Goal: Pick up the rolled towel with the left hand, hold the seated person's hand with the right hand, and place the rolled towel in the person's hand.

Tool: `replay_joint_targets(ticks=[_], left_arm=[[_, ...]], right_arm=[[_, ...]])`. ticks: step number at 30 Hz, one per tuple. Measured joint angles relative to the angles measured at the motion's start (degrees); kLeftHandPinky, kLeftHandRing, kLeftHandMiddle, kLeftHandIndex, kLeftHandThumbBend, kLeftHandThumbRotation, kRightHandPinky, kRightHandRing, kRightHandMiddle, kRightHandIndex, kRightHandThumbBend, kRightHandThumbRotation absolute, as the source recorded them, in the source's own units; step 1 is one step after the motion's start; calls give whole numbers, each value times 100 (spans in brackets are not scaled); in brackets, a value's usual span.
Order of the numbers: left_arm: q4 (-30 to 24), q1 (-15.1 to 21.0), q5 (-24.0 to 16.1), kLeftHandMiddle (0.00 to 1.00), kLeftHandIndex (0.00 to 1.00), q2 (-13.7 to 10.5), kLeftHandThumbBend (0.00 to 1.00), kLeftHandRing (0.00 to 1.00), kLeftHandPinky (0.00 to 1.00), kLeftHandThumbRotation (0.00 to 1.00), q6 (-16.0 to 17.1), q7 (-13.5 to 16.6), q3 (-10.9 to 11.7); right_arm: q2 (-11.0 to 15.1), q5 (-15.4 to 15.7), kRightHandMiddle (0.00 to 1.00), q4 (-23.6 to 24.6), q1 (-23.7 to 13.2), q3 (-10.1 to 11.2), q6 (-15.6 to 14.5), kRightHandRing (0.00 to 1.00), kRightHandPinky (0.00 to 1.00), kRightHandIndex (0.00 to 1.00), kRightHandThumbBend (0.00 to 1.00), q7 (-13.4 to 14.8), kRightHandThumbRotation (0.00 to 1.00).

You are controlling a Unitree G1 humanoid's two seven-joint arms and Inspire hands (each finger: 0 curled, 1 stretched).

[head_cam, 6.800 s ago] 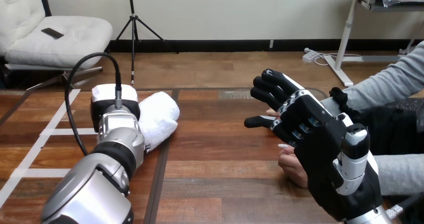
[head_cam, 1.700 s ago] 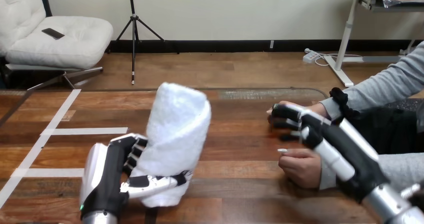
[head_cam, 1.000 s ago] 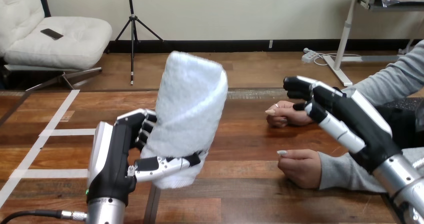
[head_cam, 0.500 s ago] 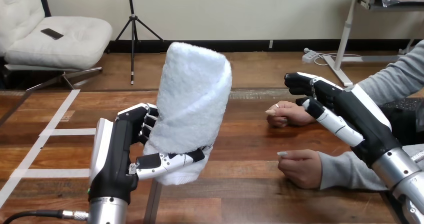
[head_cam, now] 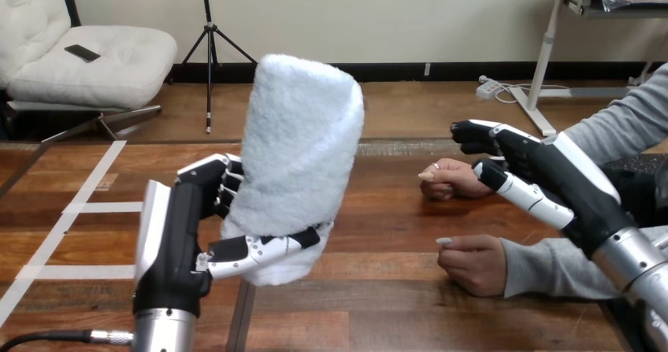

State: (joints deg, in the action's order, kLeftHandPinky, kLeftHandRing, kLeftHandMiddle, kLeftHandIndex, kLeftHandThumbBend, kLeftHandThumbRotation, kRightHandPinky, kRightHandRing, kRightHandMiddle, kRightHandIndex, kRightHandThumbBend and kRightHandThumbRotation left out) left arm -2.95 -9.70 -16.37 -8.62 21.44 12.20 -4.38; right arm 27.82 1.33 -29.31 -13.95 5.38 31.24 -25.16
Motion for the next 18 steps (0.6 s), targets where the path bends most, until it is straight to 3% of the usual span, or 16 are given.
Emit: replay_joint_targets(ticks=[9,18], left_arm=[[0,1,19,35,39,1,66,30,26,0,55,-29,102],[0,0,27,34,39,4,67,29,25,0,55,-112,116]], right_arm=[[253,402,83,-328,-163,-29,227,79,70,84,66,160,81],[409,576,85,-613,-285,-88,299,81,72,86,65,185,75]])
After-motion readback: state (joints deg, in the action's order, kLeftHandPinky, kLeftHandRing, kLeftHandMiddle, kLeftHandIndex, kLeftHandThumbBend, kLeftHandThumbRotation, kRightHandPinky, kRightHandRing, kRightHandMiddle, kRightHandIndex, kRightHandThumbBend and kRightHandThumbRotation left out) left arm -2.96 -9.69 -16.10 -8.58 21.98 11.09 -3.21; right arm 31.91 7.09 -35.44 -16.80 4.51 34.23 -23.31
